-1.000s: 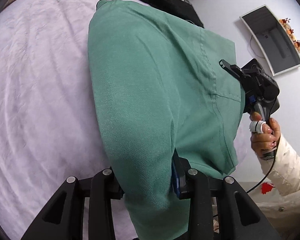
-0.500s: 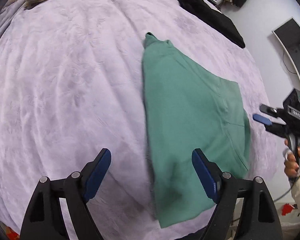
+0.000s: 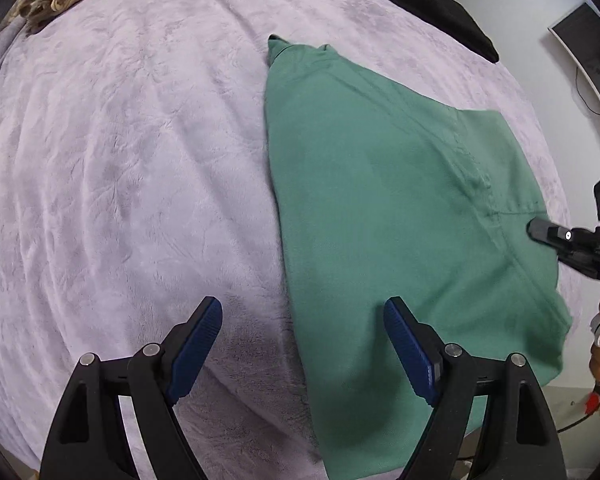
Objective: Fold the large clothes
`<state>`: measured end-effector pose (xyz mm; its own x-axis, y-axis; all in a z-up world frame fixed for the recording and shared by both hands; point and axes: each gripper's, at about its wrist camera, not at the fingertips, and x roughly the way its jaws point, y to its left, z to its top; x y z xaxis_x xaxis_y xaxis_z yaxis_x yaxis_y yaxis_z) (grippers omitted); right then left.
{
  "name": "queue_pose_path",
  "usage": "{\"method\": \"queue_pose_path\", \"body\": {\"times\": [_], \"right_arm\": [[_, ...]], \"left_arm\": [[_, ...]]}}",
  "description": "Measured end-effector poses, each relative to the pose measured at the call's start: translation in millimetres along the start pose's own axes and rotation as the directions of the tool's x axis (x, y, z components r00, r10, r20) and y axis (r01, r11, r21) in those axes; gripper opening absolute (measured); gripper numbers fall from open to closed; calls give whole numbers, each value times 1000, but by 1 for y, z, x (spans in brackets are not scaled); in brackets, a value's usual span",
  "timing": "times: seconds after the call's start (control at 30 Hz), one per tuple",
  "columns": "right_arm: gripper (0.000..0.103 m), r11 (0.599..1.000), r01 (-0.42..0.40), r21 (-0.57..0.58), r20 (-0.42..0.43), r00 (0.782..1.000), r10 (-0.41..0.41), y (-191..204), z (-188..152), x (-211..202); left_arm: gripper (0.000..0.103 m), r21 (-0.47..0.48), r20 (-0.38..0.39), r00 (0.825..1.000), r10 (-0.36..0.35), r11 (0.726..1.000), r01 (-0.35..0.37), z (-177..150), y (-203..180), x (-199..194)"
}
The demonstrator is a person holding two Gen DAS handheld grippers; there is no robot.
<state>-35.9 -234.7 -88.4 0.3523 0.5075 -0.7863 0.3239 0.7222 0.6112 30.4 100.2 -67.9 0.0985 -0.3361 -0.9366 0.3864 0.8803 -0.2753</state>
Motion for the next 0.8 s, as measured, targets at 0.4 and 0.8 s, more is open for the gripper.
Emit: {"method": "queue_pose_path", "body": {"times": [0.4,0.8], "right_arm": [[5,969,248,-15,-65,966,-248,-65,18,23],[8,947,248,-206,-36,965,-260,15,-52,-35]], "left_arm": [[92,147,-75,996,39,989,-27,-25,-54,40],[92,198,-92,993,74,979,-55,-61,-45,11]]}}
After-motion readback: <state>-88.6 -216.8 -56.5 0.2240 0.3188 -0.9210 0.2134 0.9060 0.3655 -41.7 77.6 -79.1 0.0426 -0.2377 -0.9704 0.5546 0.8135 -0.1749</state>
